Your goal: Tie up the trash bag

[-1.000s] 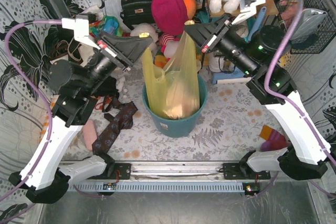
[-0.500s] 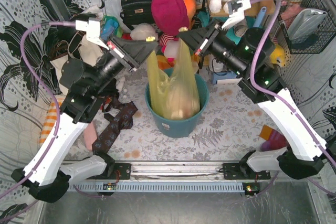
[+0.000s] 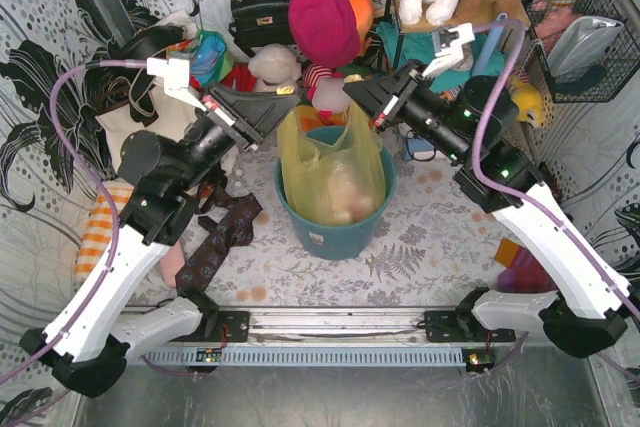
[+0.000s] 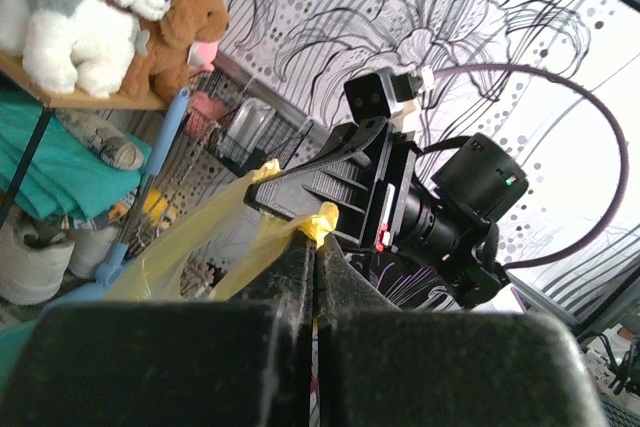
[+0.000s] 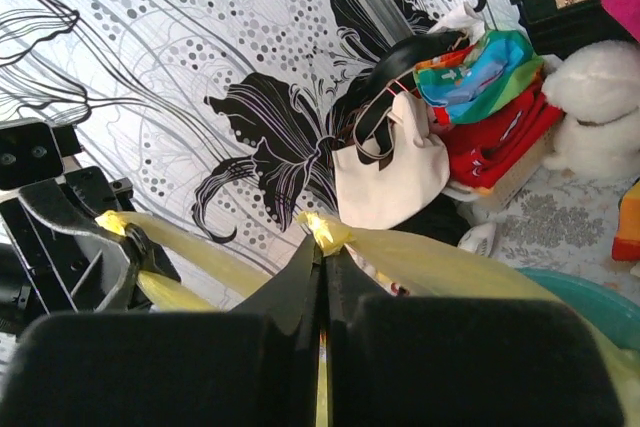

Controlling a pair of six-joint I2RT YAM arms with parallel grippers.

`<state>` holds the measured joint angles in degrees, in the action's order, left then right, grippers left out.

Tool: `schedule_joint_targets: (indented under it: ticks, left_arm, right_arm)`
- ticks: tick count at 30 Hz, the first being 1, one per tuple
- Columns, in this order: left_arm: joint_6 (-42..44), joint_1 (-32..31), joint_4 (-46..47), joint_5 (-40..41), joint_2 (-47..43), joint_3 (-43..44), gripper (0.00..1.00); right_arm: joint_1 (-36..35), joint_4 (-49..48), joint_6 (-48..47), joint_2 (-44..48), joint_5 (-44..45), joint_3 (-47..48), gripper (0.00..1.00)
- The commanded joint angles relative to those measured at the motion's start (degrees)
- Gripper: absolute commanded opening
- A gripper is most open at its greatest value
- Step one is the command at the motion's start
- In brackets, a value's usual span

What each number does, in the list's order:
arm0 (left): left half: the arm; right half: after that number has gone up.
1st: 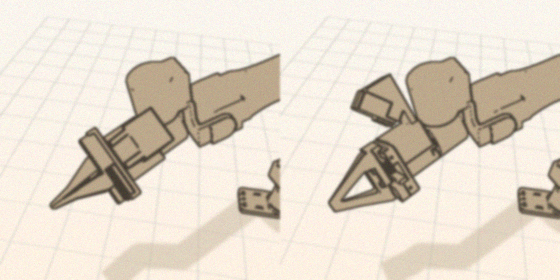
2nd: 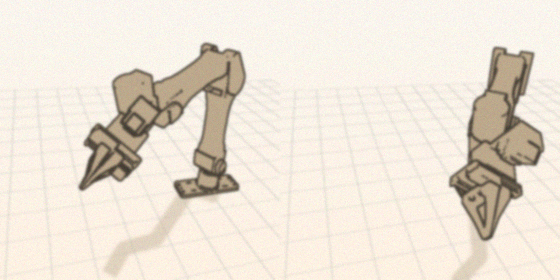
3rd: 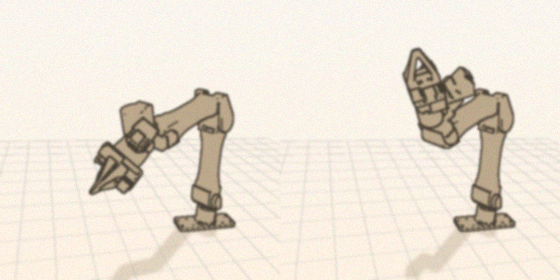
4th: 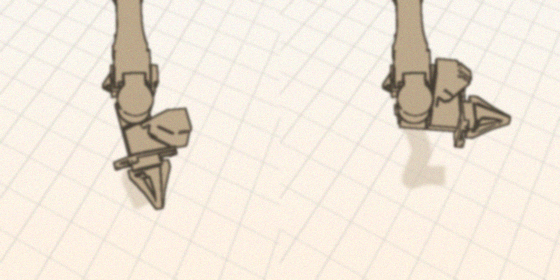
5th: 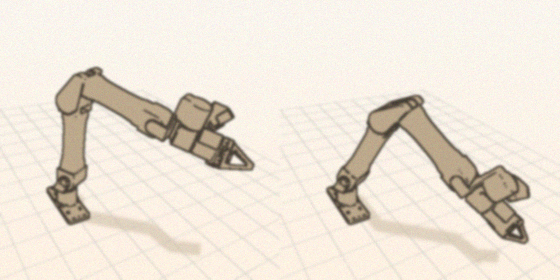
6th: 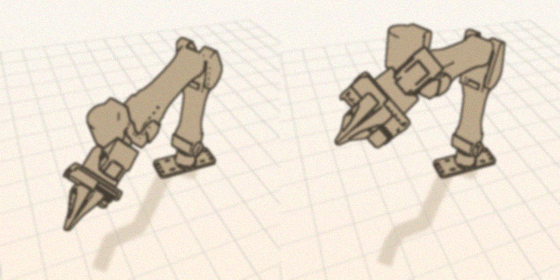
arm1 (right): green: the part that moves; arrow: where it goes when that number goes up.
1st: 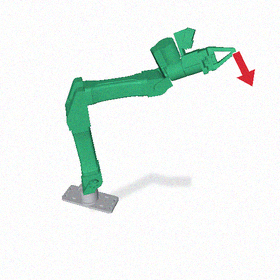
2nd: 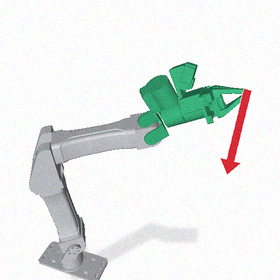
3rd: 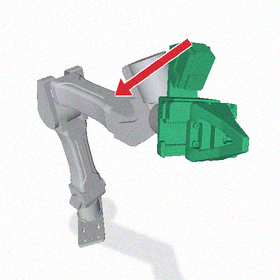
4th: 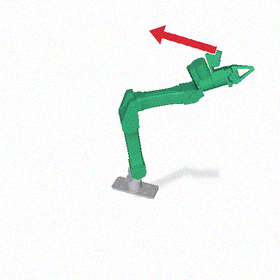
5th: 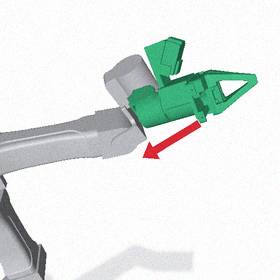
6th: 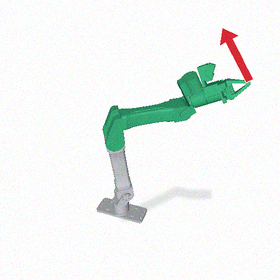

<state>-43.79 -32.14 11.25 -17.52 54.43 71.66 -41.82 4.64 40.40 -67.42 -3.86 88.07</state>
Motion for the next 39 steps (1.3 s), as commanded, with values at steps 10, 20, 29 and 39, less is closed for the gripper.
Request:
schedule_joint_targets:
  ticks: [10,20,29,39]
  left_arm:
    - [2.36,0.08,0.15,-1.0,4.05,12.23,0.0]
    - [0.67,0.06,2.7,0.82,1.81,3.44,0.0]
    - [3.1,0.1,0.29,-2.47,5.17,11.97,0.0]
    - [2.75,0.06,-0.28,2.23,-1.29,0.29,0.0]
  right_arm:
    - [-0.19,1.17,-1.94,-4.54,-0.71,14.13,0.0]
    - [-0.19,-3.36,1.04,-0.83,1.07,3.16,0.0]
    - [-0.19,0.28,-0.77,-4.75,-0.54,13.73,0.0]
    - [-0.19,-5.9,2.81,2.12,1.81,-4.22,0.0]
